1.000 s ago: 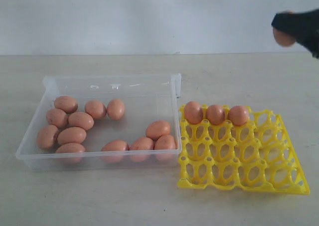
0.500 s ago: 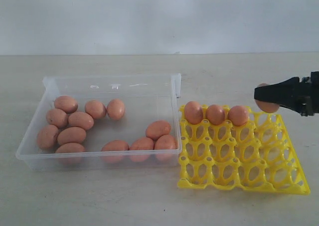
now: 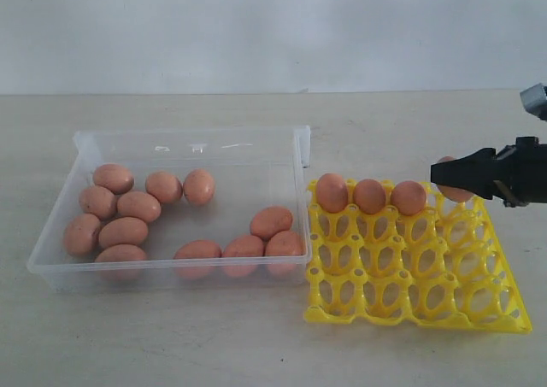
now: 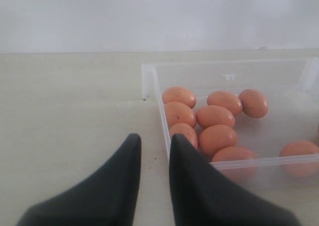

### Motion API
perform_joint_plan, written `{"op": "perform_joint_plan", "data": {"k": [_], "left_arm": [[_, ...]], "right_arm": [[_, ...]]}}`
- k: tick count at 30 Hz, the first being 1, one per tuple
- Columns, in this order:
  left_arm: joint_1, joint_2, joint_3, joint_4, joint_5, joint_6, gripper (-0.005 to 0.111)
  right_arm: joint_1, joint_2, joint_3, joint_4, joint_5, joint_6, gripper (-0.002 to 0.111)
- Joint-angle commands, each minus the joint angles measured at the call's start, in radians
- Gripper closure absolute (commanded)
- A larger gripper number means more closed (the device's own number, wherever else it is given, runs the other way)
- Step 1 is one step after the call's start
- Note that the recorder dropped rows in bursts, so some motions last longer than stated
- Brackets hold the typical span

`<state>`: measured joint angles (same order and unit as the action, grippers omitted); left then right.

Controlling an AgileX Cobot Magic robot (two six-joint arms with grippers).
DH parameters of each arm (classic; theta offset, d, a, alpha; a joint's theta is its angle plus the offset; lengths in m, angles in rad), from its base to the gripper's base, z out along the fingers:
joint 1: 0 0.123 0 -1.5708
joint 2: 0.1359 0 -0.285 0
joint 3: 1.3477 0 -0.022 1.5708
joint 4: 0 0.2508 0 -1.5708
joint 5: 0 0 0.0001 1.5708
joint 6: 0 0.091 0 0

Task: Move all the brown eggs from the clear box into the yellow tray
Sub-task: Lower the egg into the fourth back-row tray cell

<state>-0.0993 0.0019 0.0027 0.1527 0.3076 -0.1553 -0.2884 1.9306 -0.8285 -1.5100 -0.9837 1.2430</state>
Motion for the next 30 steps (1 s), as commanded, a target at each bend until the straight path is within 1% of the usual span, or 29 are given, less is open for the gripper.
{"op": "perform_joint_plan", "data": {"k": [1,5,14,24,27,30], "left_arm": [[-0.003,-0.002,-0.003,-0.006,-0.001,-0.010,0.085],[-0.003,-0.002,-0.003,-0.006,-0.001,-0.010,0.085],[-0.003,-0.002,-0.003,-0.006,-0.001,-0.010,0.085],[-0.003,-0.002,-0.003,-0.006,-0.001,-0.010,0.085],[-0.003,-0.002,-0.003,-0.006,-0.001,-0.010,0.085],[-0.003,-0.002,-0.003,-0.006,-0.001,-0.010,0.085]], "right_arm": [[0.000,-0.001,0.000,0.071,0.013,-0.031,0.109],[0.000,0.001,0.000,0.098,0.029,-0.049,0.109],[0.021,0.073,0.000,0.111,-0.005,-0.048,0.109],[0.021,0.072,0.000,0.115,0.030,-0.057,0.108],[0.021,0.072,0.000,0.115,0.030,-0.060,0.103],[0.021,0.072,0.000,0.115,0.030,-0.068,0.087]]}}
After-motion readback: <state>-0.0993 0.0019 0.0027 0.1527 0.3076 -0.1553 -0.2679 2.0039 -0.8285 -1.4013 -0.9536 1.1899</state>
